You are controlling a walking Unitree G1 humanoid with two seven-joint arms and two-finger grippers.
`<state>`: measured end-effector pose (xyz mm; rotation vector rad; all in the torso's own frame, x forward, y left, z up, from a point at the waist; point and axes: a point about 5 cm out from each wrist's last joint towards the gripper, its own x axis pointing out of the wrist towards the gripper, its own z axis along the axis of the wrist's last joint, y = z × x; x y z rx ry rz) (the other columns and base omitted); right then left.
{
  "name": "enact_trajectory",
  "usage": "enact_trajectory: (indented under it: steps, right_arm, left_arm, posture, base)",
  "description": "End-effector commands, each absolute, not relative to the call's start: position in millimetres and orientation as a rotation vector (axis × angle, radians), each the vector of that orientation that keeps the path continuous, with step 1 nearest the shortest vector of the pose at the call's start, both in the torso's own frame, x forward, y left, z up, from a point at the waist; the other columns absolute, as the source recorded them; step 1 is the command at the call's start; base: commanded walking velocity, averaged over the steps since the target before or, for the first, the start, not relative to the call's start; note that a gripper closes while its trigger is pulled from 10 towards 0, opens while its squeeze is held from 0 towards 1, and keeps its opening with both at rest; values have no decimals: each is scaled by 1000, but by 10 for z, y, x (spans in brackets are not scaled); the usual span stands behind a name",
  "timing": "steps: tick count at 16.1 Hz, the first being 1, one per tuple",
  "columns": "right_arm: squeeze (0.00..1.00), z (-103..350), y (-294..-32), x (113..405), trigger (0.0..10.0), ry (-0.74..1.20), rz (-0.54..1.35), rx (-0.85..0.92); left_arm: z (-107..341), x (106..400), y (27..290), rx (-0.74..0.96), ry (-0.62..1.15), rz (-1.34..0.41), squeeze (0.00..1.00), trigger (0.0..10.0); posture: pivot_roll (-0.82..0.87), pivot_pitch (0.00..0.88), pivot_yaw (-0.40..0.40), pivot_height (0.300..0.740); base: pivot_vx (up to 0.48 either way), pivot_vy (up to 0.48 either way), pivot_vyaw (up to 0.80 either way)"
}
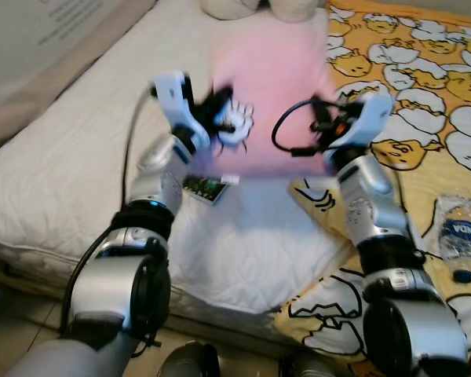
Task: Clean up the room
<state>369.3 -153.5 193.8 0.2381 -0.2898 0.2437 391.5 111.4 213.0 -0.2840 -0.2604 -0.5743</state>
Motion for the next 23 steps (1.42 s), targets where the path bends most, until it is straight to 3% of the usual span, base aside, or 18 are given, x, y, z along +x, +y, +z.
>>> enact_trajectory:
  steps: [1, 7, 23]
  right_arm:
    - [0, 1817, -1715, 3601, 0, -284, 150, 241]
    - [0, 1625, -1539, 3464, 0, -236, 176, 204]
    - [0, 1522, -1601, 3442, 0, -192, 182, 219]
  left_arm:
    - [2068, 3878, 1260, -244, -268, -541, 0, 0]
    - [1864, 3837, 1226, -265, -193, -514, 0, 0]
    - [1684, 3780, 1164, -327, -136, -456, 0, 0]
  posture:
    - [-110, 0, 43, 740]
    - [-129, 0, 59, 740]
    - [-114, 0, 47, 740]
  base:
    - [0, 0, 0]
    - [0, 374, 0]
    - [0, 480, 0]
